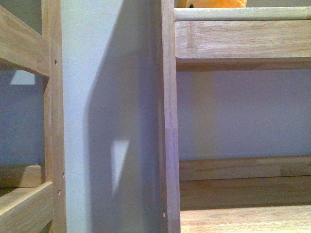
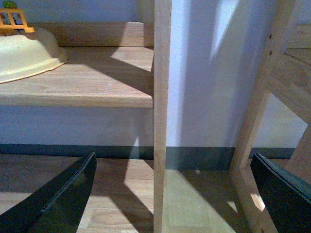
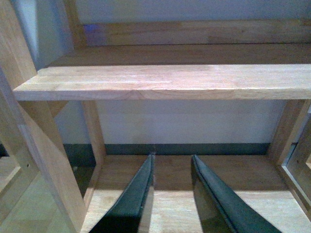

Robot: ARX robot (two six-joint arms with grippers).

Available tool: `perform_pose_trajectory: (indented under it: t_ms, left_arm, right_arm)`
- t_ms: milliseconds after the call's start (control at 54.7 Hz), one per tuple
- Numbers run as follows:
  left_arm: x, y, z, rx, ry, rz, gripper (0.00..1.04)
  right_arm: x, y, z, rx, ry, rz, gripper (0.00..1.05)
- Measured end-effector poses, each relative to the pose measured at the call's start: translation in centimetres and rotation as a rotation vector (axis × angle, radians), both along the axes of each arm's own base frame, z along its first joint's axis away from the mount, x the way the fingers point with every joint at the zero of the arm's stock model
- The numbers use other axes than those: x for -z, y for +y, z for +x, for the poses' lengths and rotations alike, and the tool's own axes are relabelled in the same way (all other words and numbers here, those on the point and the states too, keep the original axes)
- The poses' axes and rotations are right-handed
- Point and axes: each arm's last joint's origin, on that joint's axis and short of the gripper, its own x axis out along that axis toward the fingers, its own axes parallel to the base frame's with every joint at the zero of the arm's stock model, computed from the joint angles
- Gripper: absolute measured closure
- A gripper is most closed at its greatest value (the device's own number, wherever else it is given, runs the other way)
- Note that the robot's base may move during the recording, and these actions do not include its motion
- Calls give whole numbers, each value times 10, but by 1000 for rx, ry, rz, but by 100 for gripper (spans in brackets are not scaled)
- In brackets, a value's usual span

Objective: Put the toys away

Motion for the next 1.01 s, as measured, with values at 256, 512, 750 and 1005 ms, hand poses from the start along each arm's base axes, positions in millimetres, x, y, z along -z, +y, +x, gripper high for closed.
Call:
perform_pose_trajectory:
  t_ms: [256,512,750,1005]
  left_arm:
    - [0,0,0,1,0,0,6]
    - [0,0,0,0,0,0,6]
    - [0,0,0,0,0,0,6]
    - [0,0,0,0,0,0,6]
  right_arm:
    - [0,0,0,1,-5,-6,101]
    - [0,0,0,1,-5,-7,92]
    - [0,0,0,1,-5,-7,56]
    - [0,0,0,1,-5,-7,19]
